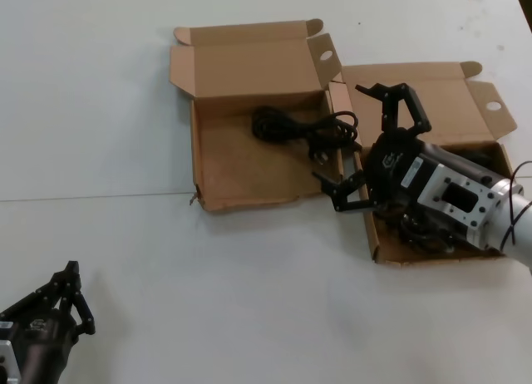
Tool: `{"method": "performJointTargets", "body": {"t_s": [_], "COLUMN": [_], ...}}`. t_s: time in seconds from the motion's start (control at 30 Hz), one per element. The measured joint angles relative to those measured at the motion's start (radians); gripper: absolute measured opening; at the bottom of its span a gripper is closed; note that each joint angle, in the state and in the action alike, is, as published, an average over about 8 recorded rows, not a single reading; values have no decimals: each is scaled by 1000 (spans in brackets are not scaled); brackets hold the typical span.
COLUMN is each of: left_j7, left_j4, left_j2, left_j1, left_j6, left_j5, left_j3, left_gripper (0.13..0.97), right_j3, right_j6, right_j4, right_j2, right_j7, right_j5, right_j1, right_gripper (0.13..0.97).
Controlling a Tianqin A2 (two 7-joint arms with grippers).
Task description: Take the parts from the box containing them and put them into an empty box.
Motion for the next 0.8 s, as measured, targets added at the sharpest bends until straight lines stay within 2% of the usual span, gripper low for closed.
{"method": "performJointTargets", "body": {"t_s": [0.17, 0.3, 0.6, 0.8], "left_j7": [0, 0, 0, 0], "left_j4": [0, 0, 0, 0], "left_j2": [0, 0, 0, 0], "left_j1": [0, 0, 0, 0], "left_j6": [0, 0, 0, 0], "left_j5": [0, 0, 0, 0], "left_j3": [0, 0, 0, 0], "left_gripper": [161, 164, 229, 327], "right_j3": [3, 3, 13, 32], "right_j6": [6, 6, 22, 53], "right_j4": [8, 8, 14, 26], "right_j2": [2, 2, -4, -16], "right_j7": [0, 0, 0, 0], "right_j5": [-2, -2, 5, 19], "right_j1": [-9, -10, -31, -73], "right_gripper": [902, 924, 963, 966]}}
